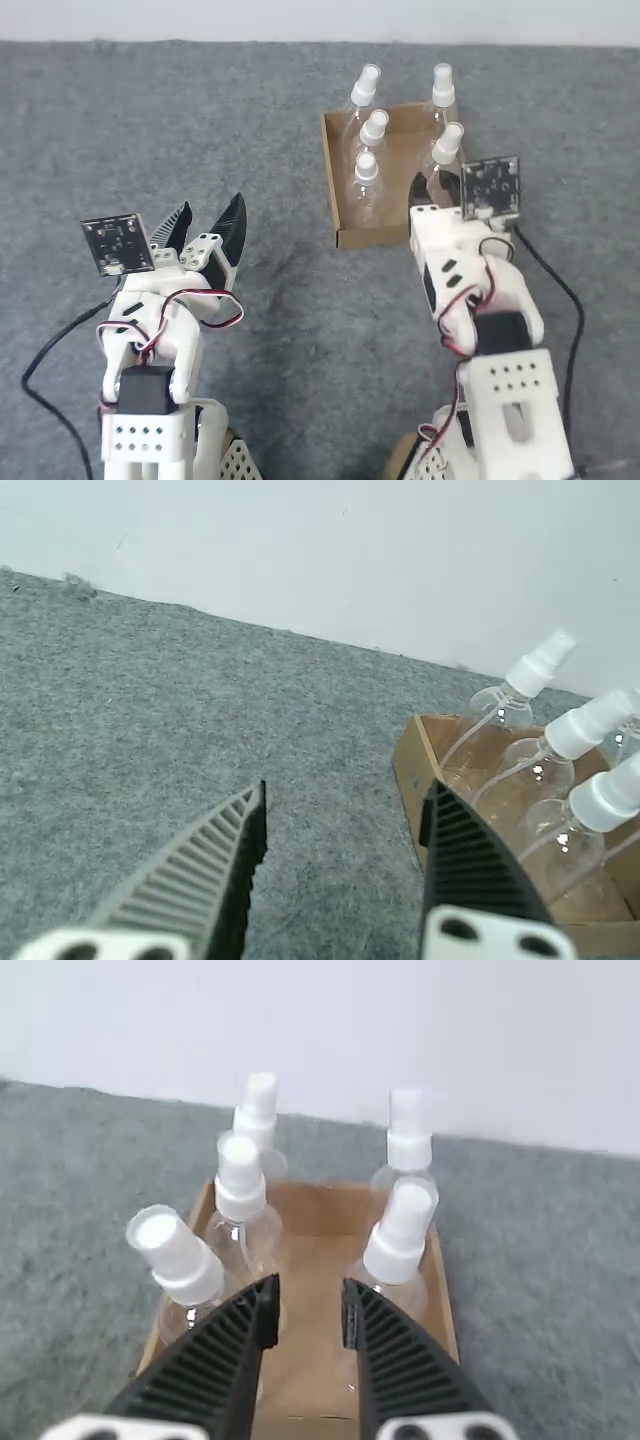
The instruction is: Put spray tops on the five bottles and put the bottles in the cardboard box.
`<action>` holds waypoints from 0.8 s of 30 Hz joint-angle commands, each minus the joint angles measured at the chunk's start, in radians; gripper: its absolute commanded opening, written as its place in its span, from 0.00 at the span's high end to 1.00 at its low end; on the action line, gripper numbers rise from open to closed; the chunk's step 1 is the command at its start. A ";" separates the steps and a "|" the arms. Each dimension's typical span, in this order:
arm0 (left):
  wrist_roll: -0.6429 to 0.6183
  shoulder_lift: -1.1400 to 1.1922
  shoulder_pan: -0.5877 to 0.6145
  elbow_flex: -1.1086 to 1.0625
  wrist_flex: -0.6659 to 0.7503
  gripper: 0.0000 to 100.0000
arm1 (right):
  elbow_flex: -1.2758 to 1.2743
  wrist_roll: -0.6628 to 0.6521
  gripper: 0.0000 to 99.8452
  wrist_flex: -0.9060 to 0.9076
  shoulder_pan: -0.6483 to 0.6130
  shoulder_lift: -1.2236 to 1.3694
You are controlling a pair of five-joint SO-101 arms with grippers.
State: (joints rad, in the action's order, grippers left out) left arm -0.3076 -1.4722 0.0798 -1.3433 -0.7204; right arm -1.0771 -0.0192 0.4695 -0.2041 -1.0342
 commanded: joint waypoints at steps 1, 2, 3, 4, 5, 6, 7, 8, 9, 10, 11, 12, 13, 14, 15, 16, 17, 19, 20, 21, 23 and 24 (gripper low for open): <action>-0.008 -0.014 -0.005 0.053 0.031 0.76 | -0.041 -0.031 0.95 -0.051 -0.013 -0.133; -0.008 -0.014 -0.005 0.053 0.031 0.76 | -0.066 -0.032 0.95 -0.076 -0.013 -0.154; -0.008 -0.014 -0.005 0.053 0.031 0.76 | -0.089 -0.032 0.95 -0.104 -0.013 -0.176; -0.008 -0.014 -0.005 0.053 0.031 0.76 | -0.110 -0.032 0.95 -0.128 -0.013 -0.196; -0.008 -0.014 -0.005 0.053 0.031 0.76 | -0.129 -0.031 0.95 -0.150 -0.015 -0.214; -0.008 -0.014 -0.005 0.053 0.031 0.76 | -0.149 -0.031 0.95 -0.166 -0.022 -0.232; -0.008 -0.014 -0.005 0.053 0.031 0.76 | -0.164 -0.032 0.95 -0.183 -0.033 -0.251; -0.008 -0.014 -0.005 0.053 0.031 0.76 | -0.181 -0.035 0.95 -0.194 -0.044 -0.268; -0.008 -0.014 -0.005 0.053 0.031 0.76 | -0.195 -0.037 0.95 -0.200 -0.053 -0.285; -0.008 -0.014 -0.005 0.053 0.031 0.76 | -0.204 -0.037 0.95 -0.205 -0.062 -0.300; -0.008 -0.014 -0.005 0.053 0.031 0.76 | -0.213 -0.037 0.95 -0.206 -0.070 -0.314; -0.008 -0.014 -0.005 0.053 0.031 0.76 | -0.221 -0.038 0.95 -0.206 -0.074 -0.328; -0.008 -0.014 -0.003 0.053 0.031 0.76 | -0.227 -0.038 0.95 -0.206 -0.077 -0.340; -0.008 -0.014 -0.003 0.053 0.031 0.76 | -0.233 -0.038 0.95 -0.206 -0.077 -0.352; -0.008 -0.014 -0.003 0.053 0.031 0.76 | -0.238 -0.038 0.95 -0.206 -0.077 -0.363; -0.008 -0.014 -0.003 0.053 0.031 0.76 | -0.244 -0.038 0.95 -0.206 -0.077 -0.375; -0.008 -0.014 -0.003 0.053 0.031 0.76 | -0.250 -0.038 0.95 -0.206 -0.076 -0.389; -0.008 -0.014 -0.003 0.053 0.031 0.76 | -0.264 -0.038 0.95 -0.206 -0.077 -0.418; -0.008 -0.014 -0.003 0.053 0.031 0.76 | -0.270 -0.038 0.95 -0.206 -0.077 -0.438; -0.008 -0.014 -0.003 0.053 0.031 0.76 | -0.278 -0.035 0.95 -0.206 -0.077 -0.458; -0.008 -0.014 -0.003 0.053 0.031 0.76 | -0.293 -0.034 0.95 -0.205 -0.077 -0.499; -0.008 -0.014 -0.003 0.053 0.031 0.76 | -0.301 -0.034 0.95 -0.203 -0.077 -0.521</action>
State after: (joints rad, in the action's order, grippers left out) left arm -0.3076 -1.4722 0.0798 -1.3433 -0.7204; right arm -1.3748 -0.0391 0.2869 -0.2762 -1.4638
